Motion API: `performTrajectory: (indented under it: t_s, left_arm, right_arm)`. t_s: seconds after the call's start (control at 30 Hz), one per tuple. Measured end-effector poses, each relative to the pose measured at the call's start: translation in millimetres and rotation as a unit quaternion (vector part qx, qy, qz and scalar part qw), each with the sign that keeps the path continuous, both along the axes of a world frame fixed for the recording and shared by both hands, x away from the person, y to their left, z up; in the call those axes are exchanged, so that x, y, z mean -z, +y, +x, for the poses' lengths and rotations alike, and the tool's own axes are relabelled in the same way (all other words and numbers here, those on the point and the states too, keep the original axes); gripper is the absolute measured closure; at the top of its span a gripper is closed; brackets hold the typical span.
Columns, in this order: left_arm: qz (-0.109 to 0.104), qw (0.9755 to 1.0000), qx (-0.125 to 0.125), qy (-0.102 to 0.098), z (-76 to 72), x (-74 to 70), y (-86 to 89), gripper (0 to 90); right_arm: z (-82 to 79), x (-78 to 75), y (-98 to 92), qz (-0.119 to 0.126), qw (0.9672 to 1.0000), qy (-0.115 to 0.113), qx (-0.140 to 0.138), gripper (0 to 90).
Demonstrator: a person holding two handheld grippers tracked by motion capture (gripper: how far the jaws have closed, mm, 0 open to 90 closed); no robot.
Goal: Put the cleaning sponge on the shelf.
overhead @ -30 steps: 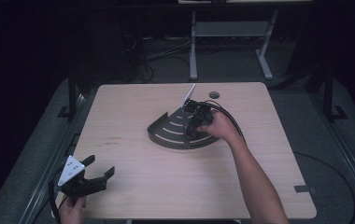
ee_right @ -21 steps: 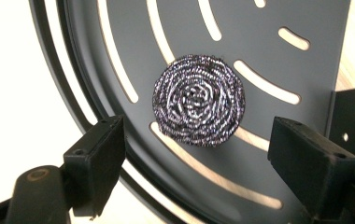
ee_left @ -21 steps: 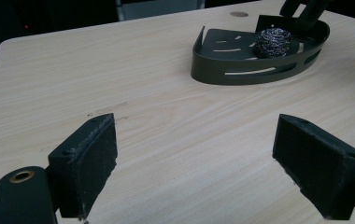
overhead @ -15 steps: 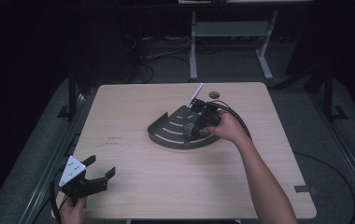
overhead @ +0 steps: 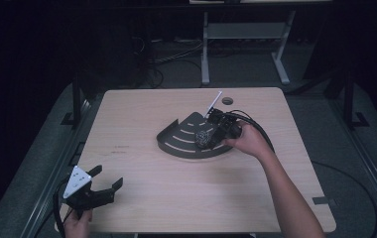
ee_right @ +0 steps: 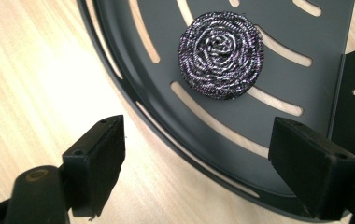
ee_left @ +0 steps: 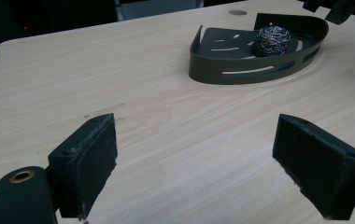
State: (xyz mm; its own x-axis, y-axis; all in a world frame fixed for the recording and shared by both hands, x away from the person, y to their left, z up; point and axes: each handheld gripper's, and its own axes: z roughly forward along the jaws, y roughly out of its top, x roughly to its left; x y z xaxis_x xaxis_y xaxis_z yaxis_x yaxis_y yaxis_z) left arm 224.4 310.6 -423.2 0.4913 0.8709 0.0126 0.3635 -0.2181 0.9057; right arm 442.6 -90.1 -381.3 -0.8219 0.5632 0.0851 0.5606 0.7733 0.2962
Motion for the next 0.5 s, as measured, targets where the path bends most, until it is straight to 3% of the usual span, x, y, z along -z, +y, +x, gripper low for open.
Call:
performTrajectory:
  t_s: [0.5]
  left_arm:
    - [0.001, 1.0000, 0.001, 0.000, 0.5, 0.5, -0.6, 13.3]
  right_arm:
    - [-17.9, -4.0, -13.5, 0.004, 1.0000, -0.005, -0.003, 18.1]
